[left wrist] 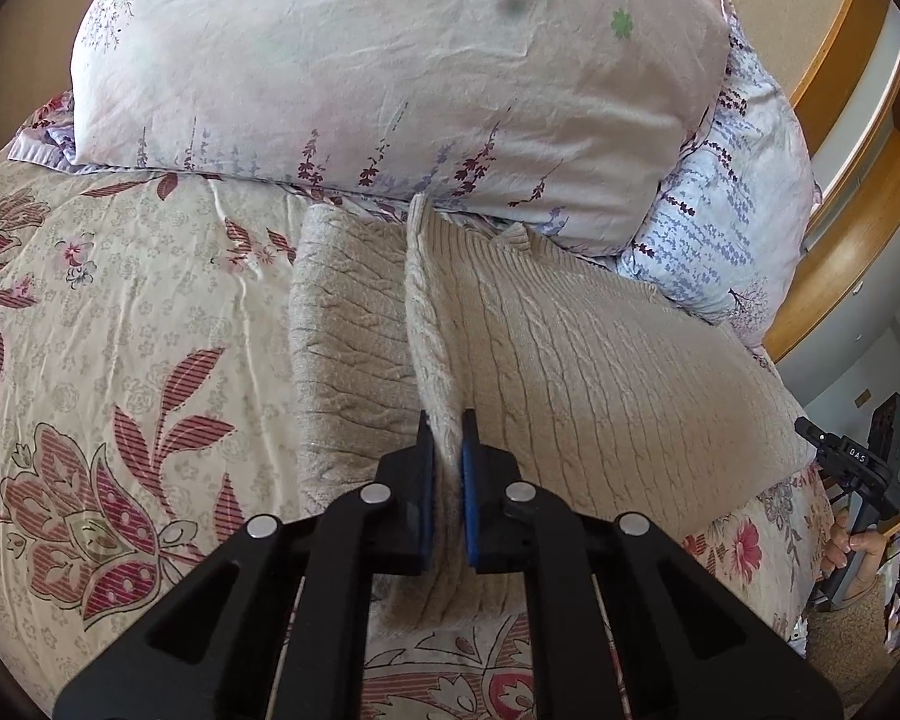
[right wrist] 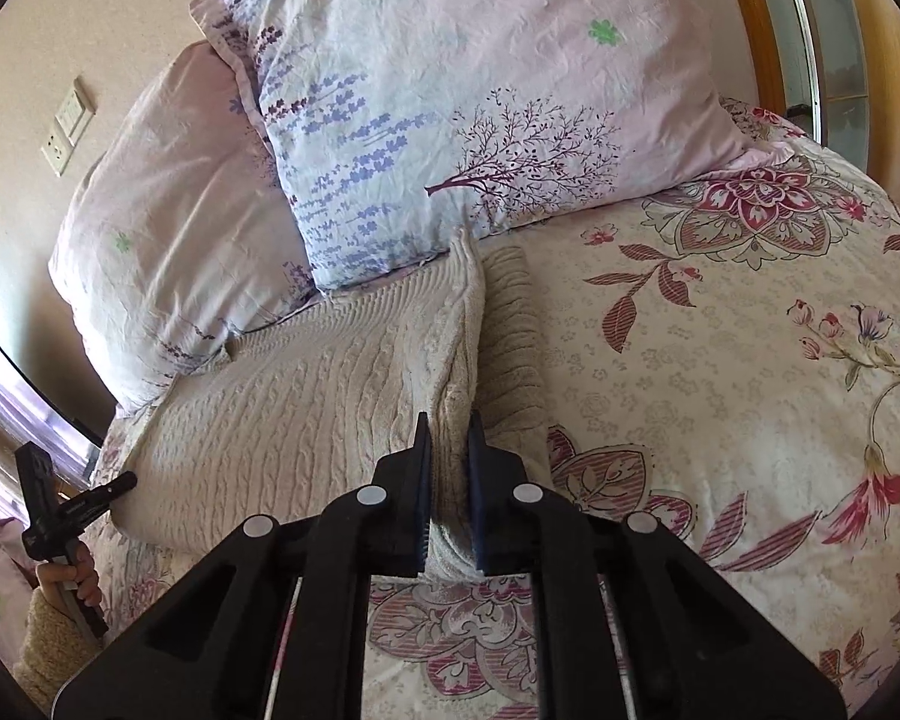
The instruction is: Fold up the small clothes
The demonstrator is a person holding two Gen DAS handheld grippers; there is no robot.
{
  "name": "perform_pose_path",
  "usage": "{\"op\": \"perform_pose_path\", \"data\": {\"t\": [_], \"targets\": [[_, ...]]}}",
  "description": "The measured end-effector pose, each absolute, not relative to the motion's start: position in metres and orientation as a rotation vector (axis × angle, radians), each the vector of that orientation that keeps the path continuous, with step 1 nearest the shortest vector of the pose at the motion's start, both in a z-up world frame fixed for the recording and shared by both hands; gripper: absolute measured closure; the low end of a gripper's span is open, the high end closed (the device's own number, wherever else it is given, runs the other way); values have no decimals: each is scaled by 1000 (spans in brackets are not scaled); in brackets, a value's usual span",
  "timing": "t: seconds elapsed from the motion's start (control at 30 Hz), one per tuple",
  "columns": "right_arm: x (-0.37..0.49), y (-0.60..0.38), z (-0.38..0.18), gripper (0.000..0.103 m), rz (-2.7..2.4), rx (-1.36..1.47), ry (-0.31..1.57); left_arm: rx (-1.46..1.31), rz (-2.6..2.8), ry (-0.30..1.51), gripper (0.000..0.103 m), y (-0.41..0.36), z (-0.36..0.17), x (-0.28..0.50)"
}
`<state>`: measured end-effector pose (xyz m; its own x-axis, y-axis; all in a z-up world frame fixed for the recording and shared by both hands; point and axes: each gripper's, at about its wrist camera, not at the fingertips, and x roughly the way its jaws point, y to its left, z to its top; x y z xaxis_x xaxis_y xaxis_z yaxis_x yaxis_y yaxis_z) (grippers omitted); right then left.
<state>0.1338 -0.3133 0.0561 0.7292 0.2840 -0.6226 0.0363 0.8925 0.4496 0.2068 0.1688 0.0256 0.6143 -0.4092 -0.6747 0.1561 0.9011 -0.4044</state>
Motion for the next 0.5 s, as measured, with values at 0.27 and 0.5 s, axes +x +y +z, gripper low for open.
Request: {"op": "perform_pose_path", "data": {"t": [0.27, 0.5], "targets": [[133, -312, 45, 93, 63, 409, 824, -305, -371, 864, 96, 176, 26, 200], [142, -310, 37, 92, -10, 365, 881, -290, -349, 897, 96, 173, 14, 205]]}}
